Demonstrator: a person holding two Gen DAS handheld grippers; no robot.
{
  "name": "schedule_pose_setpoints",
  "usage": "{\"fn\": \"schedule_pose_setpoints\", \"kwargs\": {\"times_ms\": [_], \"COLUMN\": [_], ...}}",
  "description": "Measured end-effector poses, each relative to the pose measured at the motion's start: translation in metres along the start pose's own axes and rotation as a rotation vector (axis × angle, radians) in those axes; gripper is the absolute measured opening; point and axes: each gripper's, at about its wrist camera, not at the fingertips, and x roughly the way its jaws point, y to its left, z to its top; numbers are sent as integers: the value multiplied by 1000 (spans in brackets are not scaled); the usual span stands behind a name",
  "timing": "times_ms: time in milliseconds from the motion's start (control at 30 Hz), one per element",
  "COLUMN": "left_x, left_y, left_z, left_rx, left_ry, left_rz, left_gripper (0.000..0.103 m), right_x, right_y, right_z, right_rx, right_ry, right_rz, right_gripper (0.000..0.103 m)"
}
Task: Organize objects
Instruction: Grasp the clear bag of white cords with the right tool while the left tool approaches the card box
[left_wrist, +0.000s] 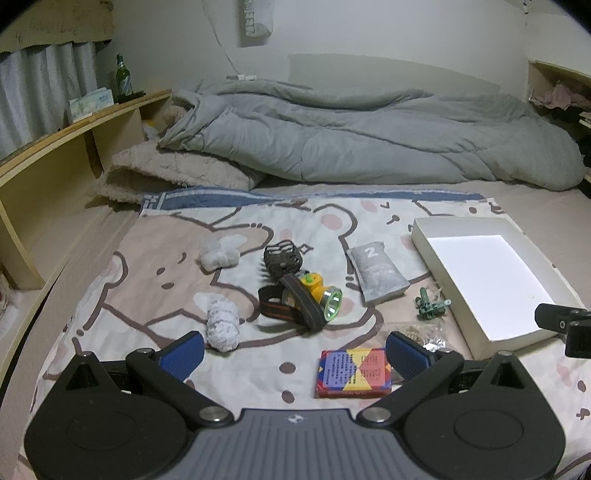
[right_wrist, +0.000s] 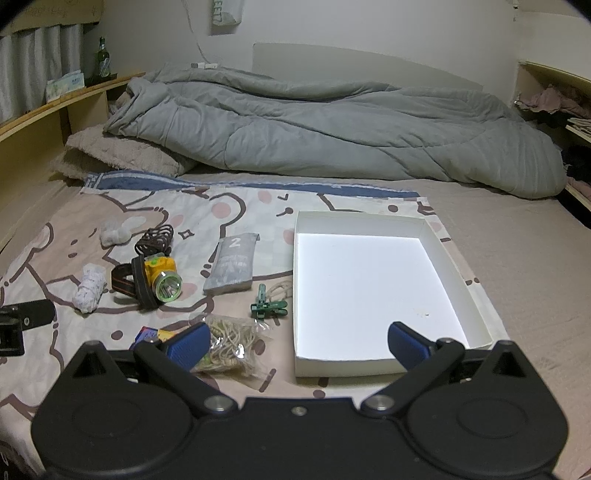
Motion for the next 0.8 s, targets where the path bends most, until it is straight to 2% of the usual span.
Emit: {"fn": "schedule_pose_setpoints", "kwargs": {"times_ms": [233, 500, 700, 800], "left_x": [-4, 5, 11, 17], "left_y": [-2, 5, 12, 7], "left_z": [10, 24, 45, 54], "left_rx": [-2, -17, -19, 14], "left_ry": [-64, -58, -80, -109], "left_rz": [2, 6, -9, -10], "left_gripper": [103, 103, 103, 103], "right_x": [-5, -10, -2, 8], "right_y": [0, 12, 13, 12], "right_z": [12, 38, 68, 81], "right_rx": [31, 1, 25, 42], "right_ry": [-57, -170, -169, -172], "right_rz": [35, 35, 75, 64], "right_gripper": [103, 103, 103, 103]}}
